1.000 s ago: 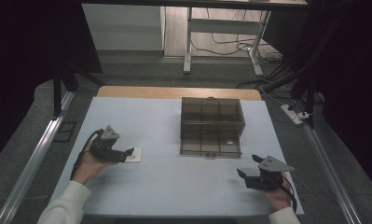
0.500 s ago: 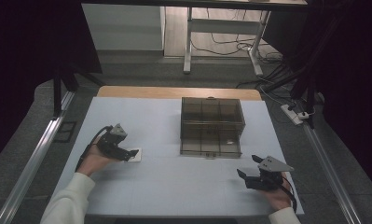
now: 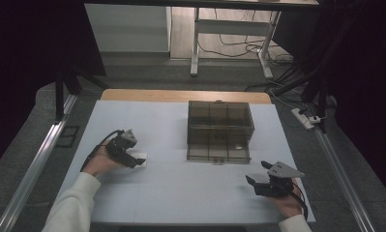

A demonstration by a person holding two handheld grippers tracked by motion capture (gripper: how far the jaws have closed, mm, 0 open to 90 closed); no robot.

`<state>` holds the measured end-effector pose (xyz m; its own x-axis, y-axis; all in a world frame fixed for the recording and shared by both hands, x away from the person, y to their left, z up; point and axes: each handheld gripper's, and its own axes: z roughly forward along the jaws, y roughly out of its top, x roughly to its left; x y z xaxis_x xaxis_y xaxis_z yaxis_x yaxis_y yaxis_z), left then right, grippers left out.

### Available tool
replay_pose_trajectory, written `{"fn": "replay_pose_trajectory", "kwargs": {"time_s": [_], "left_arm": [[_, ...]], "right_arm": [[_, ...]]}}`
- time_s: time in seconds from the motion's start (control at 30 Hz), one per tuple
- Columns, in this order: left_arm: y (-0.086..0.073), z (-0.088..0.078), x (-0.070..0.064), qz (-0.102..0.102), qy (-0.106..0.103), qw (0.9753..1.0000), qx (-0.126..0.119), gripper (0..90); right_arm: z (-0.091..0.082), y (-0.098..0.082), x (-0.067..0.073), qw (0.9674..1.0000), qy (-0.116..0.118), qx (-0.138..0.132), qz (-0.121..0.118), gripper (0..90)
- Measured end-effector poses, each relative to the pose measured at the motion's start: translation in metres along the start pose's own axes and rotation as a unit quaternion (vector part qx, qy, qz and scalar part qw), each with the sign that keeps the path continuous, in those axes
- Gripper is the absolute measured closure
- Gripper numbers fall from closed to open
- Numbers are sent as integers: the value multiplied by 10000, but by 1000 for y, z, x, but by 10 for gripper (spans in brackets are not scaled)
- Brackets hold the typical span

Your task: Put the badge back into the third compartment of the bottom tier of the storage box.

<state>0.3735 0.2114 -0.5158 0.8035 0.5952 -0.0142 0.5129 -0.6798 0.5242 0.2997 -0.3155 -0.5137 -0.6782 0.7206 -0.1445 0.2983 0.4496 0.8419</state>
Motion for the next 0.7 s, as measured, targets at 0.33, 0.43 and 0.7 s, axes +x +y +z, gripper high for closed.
{"fn": "replay_pose_trajectory", "kwargs": {"time_s": [0.33,0.43,0.7], "left_arm": [[9,3,5,506,-312,9977,336,176],[9,3,5,605,-426,9967,320,187],[10,10,2,878,-514,9929,617,186]], "right_arm": [[0,0,1,10000,15,51,-6,188],[0,0,0,10000,9,66,-16,188],[0,-1,0,10000,1,79,-4,189]]}}
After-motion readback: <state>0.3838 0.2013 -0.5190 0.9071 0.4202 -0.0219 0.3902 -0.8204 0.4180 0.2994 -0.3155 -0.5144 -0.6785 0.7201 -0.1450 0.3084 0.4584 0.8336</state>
